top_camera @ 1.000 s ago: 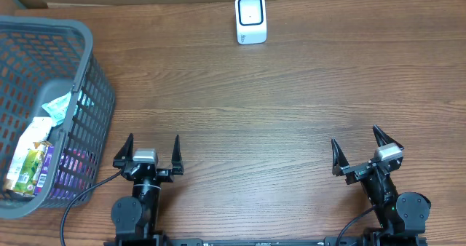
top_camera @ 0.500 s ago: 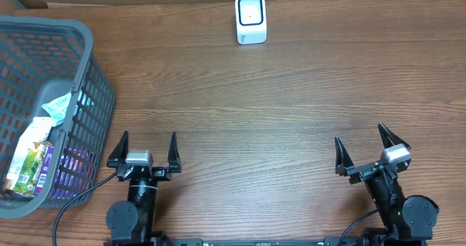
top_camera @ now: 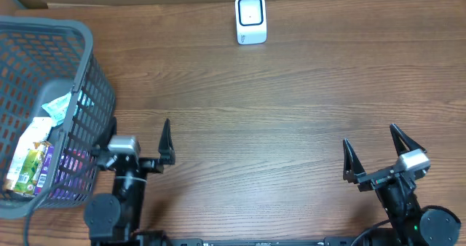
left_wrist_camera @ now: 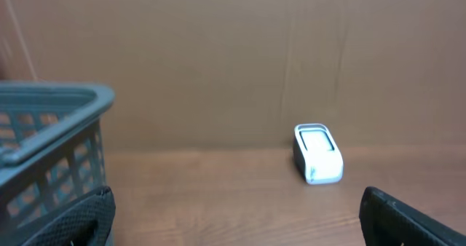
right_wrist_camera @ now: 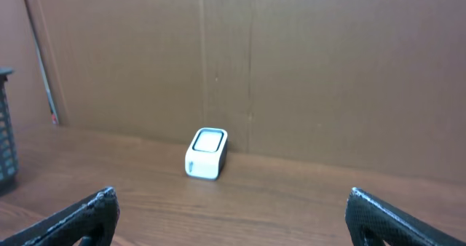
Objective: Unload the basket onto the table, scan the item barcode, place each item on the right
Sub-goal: 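Reach the left gripper into the grey basket and grasp the mint-green packet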
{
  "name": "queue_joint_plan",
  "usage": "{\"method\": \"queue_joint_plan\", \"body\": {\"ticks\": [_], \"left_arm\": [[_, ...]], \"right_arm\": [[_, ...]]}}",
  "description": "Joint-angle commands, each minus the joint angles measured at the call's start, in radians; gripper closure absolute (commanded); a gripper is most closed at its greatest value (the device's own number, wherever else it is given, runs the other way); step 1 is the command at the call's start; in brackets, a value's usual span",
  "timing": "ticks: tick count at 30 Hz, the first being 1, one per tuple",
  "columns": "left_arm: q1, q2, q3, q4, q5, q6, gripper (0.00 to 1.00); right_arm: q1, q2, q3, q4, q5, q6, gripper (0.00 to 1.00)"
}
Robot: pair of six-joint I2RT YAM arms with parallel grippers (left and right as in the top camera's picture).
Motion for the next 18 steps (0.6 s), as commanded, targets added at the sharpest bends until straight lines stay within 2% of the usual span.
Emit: {"method": "queue_joint_plan", "body": {"ticks": [1, 7, 14, 18], "left_arm": [[-0.002, 0.148, 0.188, -0.085, 0.045, -0.006, 0.0], [-0.002, 0.32, 0.358, -0.175, 0.053, -0.006, 0.0], [-0.002, 0.338, 0.363, -0.192, 0.052, -0.006, 0.0], [-0.002, 0.338, 0.363, -0.28, 0.052, -0.006, 0.0]], "right_arm": [[-0.002, 0.046, 0.094, -0.026, -0.012, 0.006, 0.0], [-0.002, 0.133, 0.16, -0.021, -0.011, 0.005, 0.0], [-0.002, 0.134, 0.16, 0.002, 0.034, -0.002, 0.0], [-0.002, 0.134, 0.16, -0.035, 0.046, -0.002, 0.0]]}}
